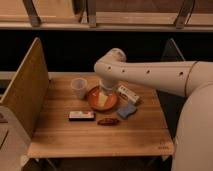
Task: Place the pepper on the white sponge
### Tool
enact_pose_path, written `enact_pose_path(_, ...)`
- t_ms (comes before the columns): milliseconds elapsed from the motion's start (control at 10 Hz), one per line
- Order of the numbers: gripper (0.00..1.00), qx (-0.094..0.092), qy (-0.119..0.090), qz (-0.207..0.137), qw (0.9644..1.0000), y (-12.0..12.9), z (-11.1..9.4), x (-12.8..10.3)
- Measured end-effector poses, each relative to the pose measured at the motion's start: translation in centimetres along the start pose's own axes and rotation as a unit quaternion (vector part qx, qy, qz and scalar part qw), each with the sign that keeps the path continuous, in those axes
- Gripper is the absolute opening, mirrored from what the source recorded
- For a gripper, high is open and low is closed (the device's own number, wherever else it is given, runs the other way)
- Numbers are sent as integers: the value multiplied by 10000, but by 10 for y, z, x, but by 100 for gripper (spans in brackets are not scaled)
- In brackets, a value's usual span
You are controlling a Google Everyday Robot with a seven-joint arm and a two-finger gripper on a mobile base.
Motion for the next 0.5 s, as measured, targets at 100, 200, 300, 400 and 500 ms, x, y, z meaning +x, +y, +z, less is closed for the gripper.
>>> enact_pose_path(100, 80, -42, 104, -142, 9998, 9, 5, -2)
enact_pose_path(200, 80, -127, 244, -249, 9993, 21, 12, 0)
enact_pose_path(300, 80, -188, 376, -206, 9989, 27, 16, 10)
enact_pose_path(400, 80, -246, 517, -98, 9983, 32, 20, 24)
enact_pose_path(500, 80, -343, 607, 31, 9976, 39, 25, 35)
